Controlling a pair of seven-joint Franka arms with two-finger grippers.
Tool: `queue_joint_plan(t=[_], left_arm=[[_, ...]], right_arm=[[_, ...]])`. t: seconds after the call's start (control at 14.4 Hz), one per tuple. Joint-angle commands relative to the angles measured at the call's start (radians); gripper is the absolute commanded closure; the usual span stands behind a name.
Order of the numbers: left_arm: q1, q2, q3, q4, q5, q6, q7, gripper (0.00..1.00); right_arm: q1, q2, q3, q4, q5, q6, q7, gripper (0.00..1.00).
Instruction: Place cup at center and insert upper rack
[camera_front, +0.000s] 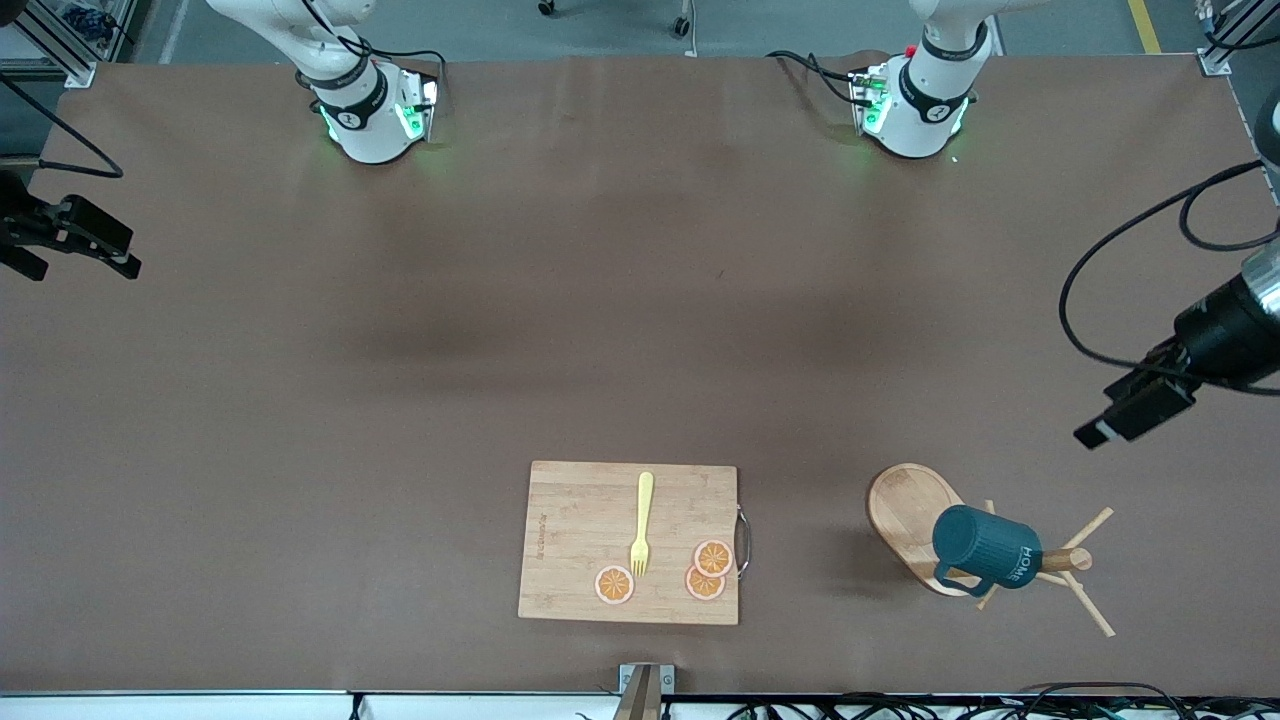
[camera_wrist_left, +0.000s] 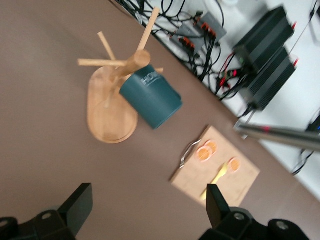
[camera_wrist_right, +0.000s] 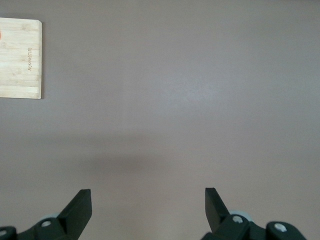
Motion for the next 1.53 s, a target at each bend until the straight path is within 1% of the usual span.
queue_joint_plan(t=[0.0,0.14,0.21,0.28,0.35,0.42,0.69,0.76,0.97,1.04,1.18,1.39,1.46], left_arm=[[0.025,-0.063,0.0,-0.041,0.023,-0.098,0.139,0.0],[0.05,-0.101,0.0,-0.05,0.025,-0.18,0.286,0.0],[0.067,-0.111,0.0,-0.05,0.025,-0.202,0.342,0.0],[0.073,-0.124,0.0,-0.05,0.04,-0.227,0.383,0.0],[0.073,-0.135,-0.008,-0.05,0.095,-0.25,0.422,0.0],[0.071,-0.144,-0.012,-0.05,0.127,-0.262,0.454,0.0],[0.059,-0.184,-0.014,-0.047,0.134,-0.325,0.526,0.0],[0.033,-0.195,-0.002,-0.05,0.135,-0.337,0.528,0.0],[-0.037,-0.218,0.038,-0.053,0.14,-0.376,0.528,0.0],[-0.077,-0.226,0.078,-0.062,0.14,-0.377,0.528,0.0],[-0.184,-0.25,0.18,-0.09,0.14,-0.377,0.528,0.0],[-0.255,-0.27,0.253,-0.101,0.14,-0.377,0.528,0.0],[-0.26,-0.278,0.258,-0.102,0.141,-0.377,0.528,0.0]], right_arm=[[0.001,-0.031,-0.002,-0.031,-0.002,0.01,-0.006,0.0],[0.001,-0.031,-0.002,-0.031,-0.002,0.01,-0.006,0.0],[0.001,-0.029,-0.002,-0.031,-0.002,0.011,-0.003,0.0],[-0.002,-0.029,-0.003,-0.028,0.0,0.011,0.0,0.0],[-0.005,-0.028,-0.005,-0.027,0.001,0.01,0.002,0.0],[-0.005,-0.028,-0.006,-0.027,0.001,0.01,0.002,0.0],[-0.002,-0.028,-0.006,-0.027,0.0,0.01,-0.003,0.0],[-0.002,-0.028,-0.006,-0.027,0.0,0.01,-0.004,0.0],[-0.002,-0.026,-0.006,-0.027,-0.002,0.01,-0.004,0.0],[-0.002,-0.028,-0.006,-0.027,-0.002,0.01,-0.004,0.0],[-0.004,-0.026,-0.006,-0.027,-0.002,0.01,-0.006,0.0],[-0.002,-0.026,-0.006,-0.027,-0.009,0.011,-0.006,0.0],[-0.004,-0.026,-0.006,-0.027,-0.013,0.013,-0.006,0.0]])
